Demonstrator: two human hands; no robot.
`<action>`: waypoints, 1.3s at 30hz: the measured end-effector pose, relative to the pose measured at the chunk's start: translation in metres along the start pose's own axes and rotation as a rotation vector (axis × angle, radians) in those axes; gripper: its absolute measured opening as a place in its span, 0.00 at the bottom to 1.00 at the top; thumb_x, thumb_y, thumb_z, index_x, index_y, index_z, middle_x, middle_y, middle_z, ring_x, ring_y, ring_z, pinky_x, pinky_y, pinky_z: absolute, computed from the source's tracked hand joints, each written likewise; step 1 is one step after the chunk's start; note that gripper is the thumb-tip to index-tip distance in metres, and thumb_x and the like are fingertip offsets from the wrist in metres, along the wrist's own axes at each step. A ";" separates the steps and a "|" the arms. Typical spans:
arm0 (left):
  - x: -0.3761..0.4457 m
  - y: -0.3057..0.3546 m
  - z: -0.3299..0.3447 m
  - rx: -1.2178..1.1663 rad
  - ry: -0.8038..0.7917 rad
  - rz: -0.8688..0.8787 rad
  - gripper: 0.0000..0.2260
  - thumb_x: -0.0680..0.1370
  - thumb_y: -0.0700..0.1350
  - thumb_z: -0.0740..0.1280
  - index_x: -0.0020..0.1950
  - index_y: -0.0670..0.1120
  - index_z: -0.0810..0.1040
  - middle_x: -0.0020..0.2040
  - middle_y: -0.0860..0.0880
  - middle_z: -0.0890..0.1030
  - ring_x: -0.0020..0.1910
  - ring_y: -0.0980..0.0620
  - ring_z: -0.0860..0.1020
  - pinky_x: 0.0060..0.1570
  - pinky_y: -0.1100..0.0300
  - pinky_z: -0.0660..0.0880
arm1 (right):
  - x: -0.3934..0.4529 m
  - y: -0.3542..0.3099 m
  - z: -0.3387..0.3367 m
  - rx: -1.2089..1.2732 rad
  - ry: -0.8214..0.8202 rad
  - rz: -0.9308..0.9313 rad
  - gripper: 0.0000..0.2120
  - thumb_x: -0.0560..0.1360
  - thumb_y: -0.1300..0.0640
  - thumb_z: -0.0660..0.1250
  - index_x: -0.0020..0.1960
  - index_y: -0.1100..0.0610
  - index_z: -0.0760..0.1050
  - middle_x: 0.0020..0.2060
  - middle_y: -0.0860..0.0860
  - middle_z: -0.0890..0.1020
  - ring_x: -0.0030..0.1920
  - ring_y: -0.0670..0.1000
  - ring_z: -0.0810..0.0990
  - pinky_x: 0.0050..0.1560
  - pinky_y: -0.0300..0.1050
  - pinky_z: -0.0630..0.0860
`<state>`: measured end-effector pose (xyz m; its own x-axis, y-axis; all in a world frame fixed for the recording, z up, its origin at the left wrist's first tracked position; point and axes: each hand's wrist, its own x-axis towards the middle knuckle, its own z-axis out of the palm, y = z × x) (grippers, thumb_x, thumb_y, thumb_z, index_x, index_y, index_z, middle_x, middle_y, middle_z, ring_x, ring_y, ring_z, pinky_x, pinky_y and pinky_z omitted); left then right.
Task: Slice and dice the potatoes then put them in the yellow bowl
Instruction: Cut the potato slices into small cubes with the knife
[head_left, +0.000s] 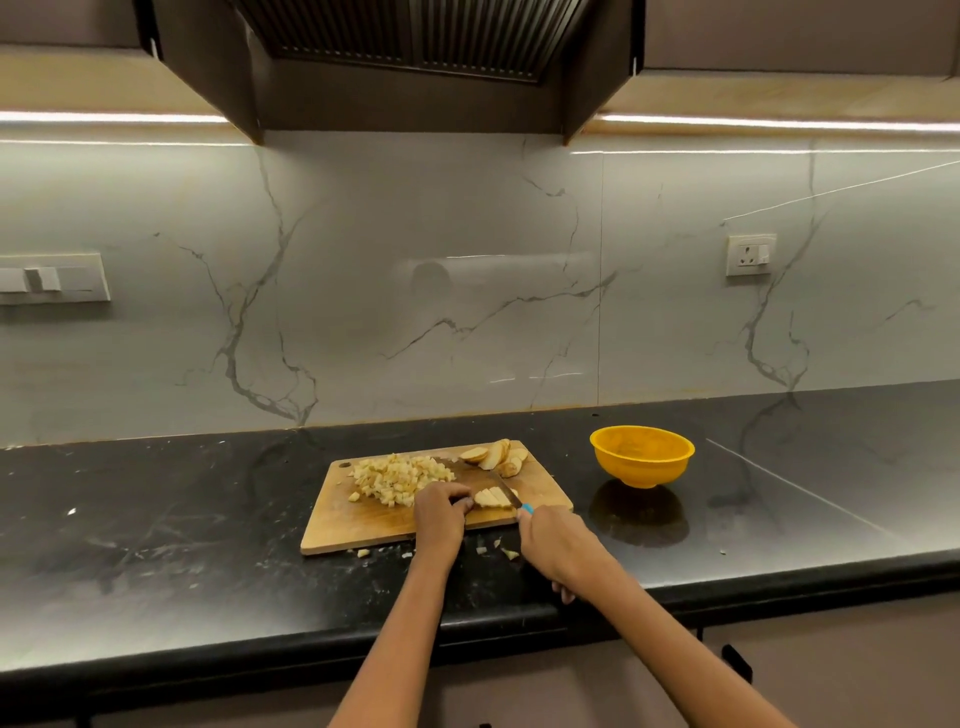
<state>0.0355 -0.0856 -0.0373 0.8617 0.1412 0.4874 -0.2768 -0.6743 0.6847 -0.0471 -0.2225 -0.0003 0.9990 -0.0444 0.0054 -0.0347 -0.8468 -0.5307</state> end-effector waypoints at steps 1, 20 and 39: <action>-0.001 0.000 0.000 0.000 0.003 0.003 0.09 0.74 0.38 0.69 0.54 0.41 0.82 0.54 0.45 0.82 0.56 0.51 0.78 0.55 0.66 0.67 | 0.000 -0.001 0.000 0.014 -0.006 -0.008 0.21 0.83 0.50 0.48 0.39 0.61 0.69 0.33 0.56 0.76 0.38 0.55 0.81 0.29 0.39 0.72; 0.001 -0.003 -0.005 0.009 -0.070 0.073 0.08 0.72 0.42 0.73 0.49 0.42 0.84 0.47 0.46 0.84 0.47 0.54 0.80 0.47 0.69 0.68 | 0.025 -0.024 0.001 0.018 -0.336 0.194 0.21 0.83 0.49 0.46 0.53 0.67 0.66 0.36 0.59 0.73 0.31 0.54 0.73 0.30 0.45 0.73; 0.007 -0.004 0.000 0.047 0.020 0.062 0.07 0.74 0.38 0.70 0.50 0.41 0.83 0.49 0.45 0.84 0.50 0.51 0.80 0.54 0.62 0.72 | 0.018 -0.013 0.008 -0.090 -0.157 0.016 0.22 0.83 0.51 0.47 0.47 0.66 0.71 0.29 0.57 0.75 0.27 0.55 0.77 0.24 0.43 0.73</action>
<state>0.0425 -0.0816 -0.0368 0.8347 0.1121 0.5392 -0.3086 -0.7157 0.6265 -0.0283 -0.2084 -0.0004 0.9902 0.0189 -0.1387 -0.0462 -0.8910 -0.4517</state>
